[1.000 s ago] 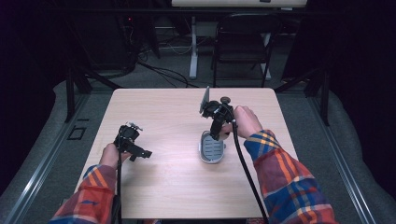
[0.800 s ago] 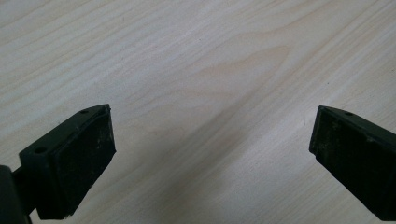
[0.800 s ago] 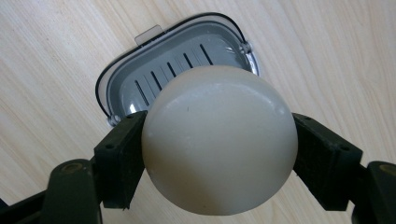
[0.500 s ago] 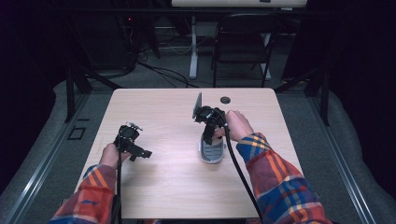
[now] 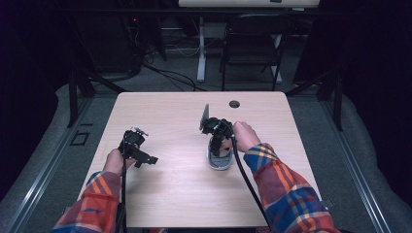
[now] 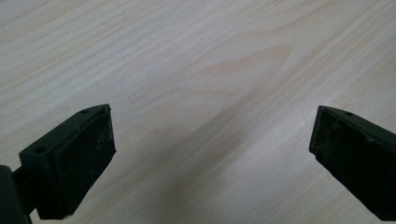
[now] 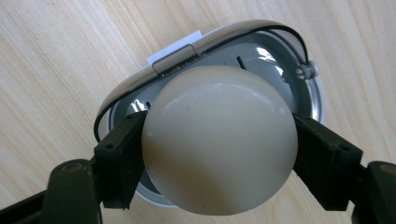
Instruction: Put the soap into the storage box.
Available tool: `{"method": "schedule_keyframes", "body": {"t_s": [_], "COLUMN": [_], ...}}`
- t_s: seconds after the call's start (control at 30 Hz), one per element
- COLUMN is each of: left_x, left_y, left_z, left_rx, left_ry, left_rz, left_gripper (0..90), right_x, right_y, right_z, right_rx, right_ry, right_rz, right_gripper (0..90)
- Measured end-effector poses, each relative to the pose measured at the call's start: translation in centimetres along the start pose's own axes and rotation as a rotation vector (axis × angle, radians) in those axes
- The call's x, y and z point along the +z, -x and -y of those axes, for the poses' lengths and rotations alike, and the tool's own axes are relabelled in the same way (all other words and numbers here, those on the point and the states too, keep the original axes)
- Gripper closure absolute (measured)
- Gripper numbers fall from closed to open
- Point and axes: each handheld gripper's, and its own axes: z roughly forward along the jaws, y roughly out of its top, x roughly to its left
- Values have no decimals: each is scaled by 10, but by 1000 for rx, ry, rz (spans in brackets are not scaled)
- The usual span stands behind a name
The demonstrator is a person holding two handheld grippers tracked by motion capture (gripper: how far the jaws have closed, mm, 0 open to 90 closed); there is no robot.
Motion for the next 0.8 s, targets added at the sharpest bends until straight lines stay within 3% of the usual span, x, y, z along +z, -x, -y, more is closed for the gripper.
{"method": "schedule_keyframes", "body": {"t_s": [0.3, 0.63, 0.8], "left_x": [0, 0, 0], "left_y": [0, 0, 1], "left_z": [0, 0, -1], "left_rx": [4, 5, 7], "left_ry": [-1, -3, -2], "left_rz": [-2, -2, -3], "left_gripper": [2, 2, 2], "right_x": [15, 16, 10], "right_y": [1, 3, 4], "right_z": [4, 9, 14], "right_rx": [-5, 11, 25], "right_ry": [-10, 10, 55], "right_rz": [-9, -12, -15], "right_gripper": [244, 240, 217]}}
